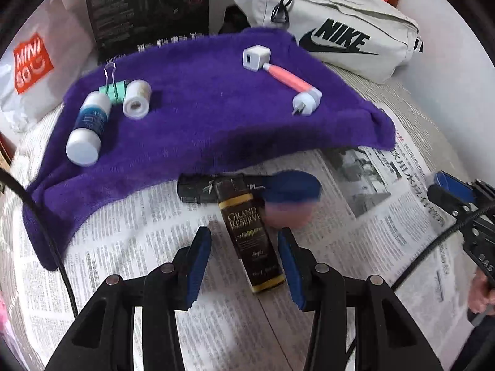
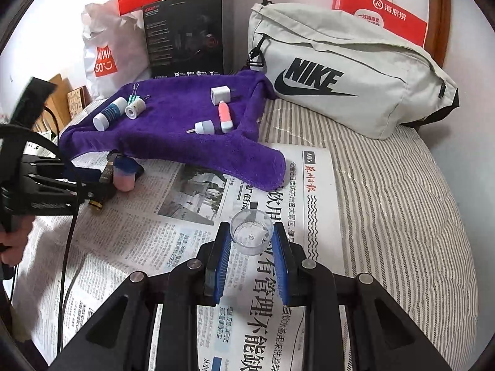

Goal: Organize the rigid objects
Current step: 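Grasp the clear plastic cup with the right gripper while the left gripper reaches the dark brown bottle, then grasp the dark brown bottle with the left gripper, then carry the Grand Reserve bottle with left and clear cup with right onto the purple towel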

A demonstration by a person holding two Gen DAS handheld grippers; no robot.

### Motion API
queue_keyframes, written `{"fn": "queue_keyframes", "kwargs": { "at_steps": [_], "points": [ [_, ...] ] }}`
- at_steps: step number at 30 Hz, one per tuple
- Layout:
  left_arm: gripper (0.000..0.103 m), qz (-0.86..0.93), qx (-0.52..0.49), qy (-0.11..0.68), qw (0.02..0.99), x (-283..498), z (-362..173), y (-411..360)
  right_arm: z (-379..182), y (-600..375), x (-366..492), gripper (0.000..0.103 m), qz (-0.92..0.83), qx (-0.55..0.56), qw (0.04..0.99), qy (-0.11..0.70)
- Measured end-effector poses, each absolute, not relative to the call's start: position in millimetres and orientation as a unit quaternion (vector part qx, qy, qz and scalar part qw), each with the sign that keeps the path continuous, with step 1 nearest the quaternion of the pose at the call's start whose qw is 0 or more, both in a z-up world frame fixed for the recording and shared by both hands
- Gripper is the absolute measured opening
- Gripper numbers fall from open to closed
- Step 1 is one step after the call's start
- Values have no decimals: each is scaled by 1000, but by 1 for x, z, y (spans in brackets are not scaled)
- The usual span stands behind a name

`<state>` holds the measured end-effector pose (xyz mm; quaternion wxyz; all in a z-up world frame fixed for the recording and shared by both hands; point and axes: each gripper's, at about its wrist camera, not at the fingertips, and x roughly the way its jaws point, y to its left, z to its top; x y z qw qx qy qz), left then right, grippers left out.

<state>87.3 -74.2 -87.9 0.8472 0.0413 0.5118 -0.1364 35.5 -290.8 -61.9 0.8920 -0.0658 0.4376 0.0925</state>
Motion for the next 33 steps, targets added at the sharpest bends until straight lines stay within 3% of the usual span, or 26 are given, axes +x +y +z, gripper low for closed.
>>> {"fn": "queue_keyframes", "kwargs": {
  "at_steps": [1,3,4,5,15,23,33],
  "points": [
    [43,-138,45,511,847,88,-88,-76,-62,-291,36,27,93,-66,892,438],
    [35,-134,59,504,851,87,-88,-76,-62,-291,36,27,93,-66,892,438],
    [24,-134,63,502,852,87,-87,-72,-63,-290,37,27,94,-66,891,439],
    [23,-137,60,504,851,86,-87,-69,-63,-290,38,27,94,-65,891,440],
    [23,-100,40,512,852,72,-89,-6,-68,-284,42,27,106,-65,887,445],
    [26,-97,47,503,857,76,-91,-8,-68,-274,44,27,117,-65,885,446],
    [23,-101,47,494,862,68,-93,-7,-83,-268,50,27,117,-69,876,463]
  ]
}}
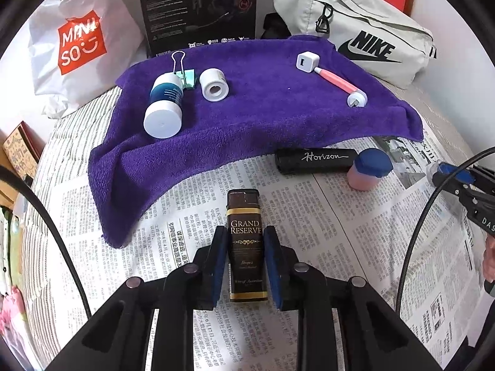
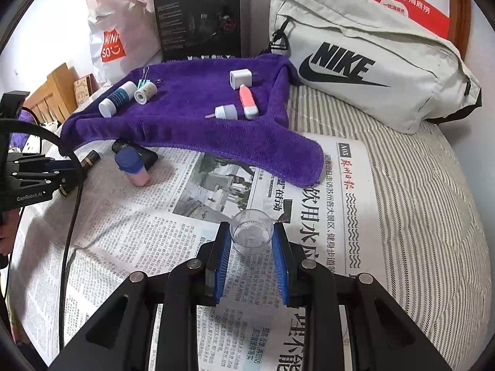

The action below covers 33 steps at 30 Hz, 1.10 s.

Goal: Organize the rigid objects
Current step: 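Carry the Grand Reserve bottle with left and clear cup with right onto the purple towel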

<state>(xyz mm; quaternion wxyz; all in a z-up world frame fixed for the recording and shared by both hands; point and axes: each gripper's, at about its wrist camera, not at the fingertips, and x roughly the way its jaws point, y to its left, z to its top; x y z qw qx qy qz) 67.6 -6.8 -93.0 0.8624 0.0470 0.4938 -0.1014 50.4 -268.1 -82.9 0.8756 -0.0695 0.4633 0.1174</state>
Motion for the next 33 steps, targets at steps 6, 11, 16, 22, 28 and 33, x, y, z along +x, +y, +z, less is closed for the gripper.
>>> {"fn": "queue_keyframes", "kwargs": {
  "at_steps": [6,11,16,22,28,33],
  "points": [
    [22,-114,37,492,862,66,-93,-1,-90,-264,56,27,117,-69,869,476],
    [22,-119,12,496,860,65,-90,9,-81,-255,58,27,126,-72,871,469],
    [22,-116,1,491,863,63,-85,16,-71,-247,61,27,132,-80,876,458],
    [22,-121,-7,483,867,63,-73,23,-62,-241,67,27,140,-83,878,450],
    [22,-124,-11,473,872,72,-59,26,-50,-232,77,27,151,-89,881,440],
    [22,-126,-5,463,877,87,-44,25,-40,-226,90,27,157,-90,886,427]
  ]
}}
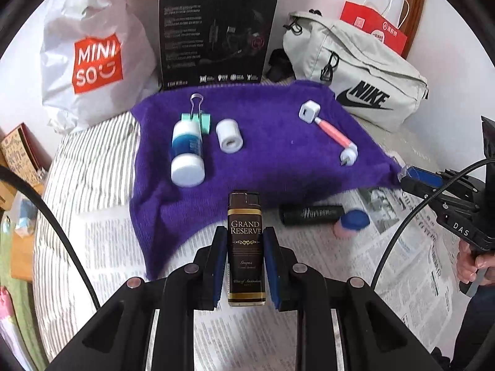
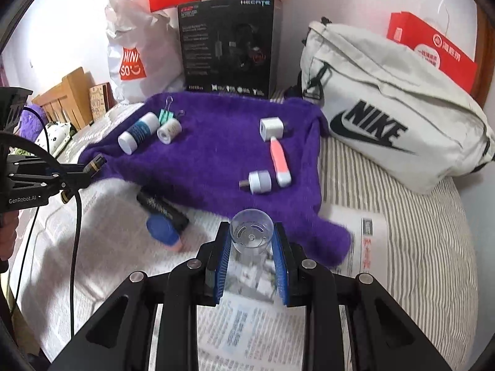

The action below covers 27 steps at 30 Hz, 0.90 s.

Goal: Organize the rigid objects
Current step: 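Carry the Grand Reserve bottle with left and clear cup with right onto the purple towel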

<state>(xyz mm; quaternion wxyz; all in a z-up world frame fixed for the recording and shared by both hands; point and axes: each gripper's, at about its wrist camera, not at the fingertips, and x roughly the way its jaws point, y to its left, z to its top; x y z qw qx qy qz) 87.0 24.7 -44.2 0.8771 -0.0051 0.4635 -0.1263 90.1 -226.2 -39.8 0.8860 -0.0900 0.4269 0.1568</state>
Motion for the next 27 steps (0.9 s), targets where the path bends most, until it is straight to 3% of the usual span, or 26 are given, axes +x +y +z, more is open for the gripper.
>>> {"fn": "queue_keyframes", "kwargs": {
  "at_steps": [27],
  "points": [
    [23,-173,18,489,854,198,-55,-8,-41,-223,177,27,154,-68,886,432]
  ]
}}
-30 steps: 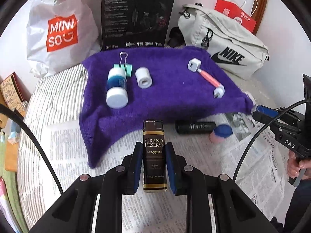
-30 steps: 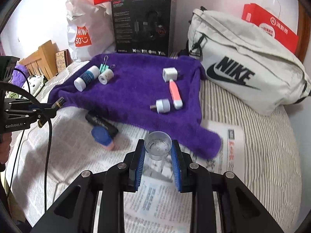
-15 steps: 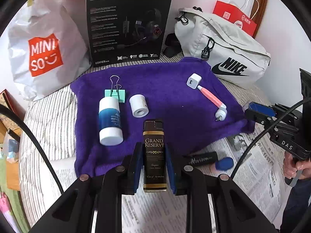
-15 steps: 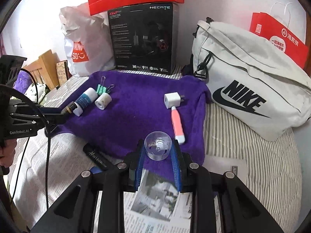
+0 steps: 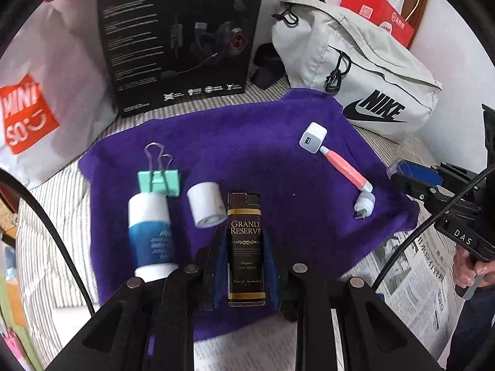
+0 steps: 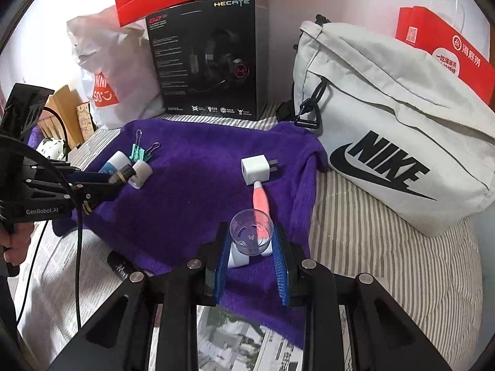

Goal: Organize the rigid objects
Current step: 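Carry the Grand Reserve bottle with left and clear cup with right onto the purple towel, then set the bottle beside the white cylinder with left while right drops the cup by the charger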

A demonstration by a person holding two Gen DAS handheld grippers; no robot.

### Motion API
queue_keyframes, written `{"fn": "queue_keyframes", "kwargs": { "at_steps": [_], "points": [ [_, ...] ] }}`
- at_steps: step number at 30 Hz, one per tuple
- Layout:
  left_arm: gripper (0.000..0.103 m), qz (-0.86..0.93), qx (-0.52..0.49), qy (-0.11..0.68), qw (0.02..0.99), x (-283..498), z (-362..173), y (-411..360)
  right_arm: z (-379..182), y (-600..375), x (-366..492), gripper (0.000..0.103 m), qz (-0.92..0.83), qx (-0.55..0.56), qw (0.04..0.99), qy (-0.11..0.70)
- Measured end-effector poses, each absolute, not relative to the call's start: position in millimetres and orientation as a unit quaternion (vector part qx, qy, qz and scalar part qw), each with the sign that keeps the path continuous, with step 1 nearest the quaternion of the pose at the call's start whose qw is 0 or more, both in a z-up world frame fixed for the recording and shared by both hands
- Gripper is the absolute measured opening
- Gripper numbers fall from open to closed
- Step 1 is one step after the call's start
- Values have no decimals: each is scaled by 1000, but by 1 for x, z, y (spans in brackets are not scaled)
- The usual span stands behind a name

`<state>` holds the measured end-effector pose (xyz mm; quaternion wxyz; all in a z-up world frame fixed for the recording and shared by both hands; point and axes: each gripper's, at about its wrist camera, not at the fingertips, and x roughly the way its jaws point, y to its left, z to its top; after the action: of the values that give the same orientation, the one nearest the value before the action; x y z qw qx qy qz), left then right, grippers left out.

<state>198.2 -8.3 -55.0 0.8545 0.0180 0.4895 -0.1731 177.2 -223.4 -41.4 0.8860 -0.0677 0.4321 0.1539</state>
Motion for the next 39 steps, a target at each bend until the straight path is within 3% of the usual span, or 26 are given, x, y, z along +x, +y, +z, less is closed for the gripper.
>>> {"fn": "queue_keyframes", "kwargs": {
  "at_steps": [27,36,39],
  "points": [
    [23,-147,39,517,842,211,-88,-1,-88,-192,236,27,171,-90,859,474],
    [32,-143,27,519,842,205,-84,2,-90,-183,245,27,183,-101,859,467],
    [40,-138,33,516,845,200,-78,4,-91,-179,248,27,186,-100,858,468]
  ]
}}
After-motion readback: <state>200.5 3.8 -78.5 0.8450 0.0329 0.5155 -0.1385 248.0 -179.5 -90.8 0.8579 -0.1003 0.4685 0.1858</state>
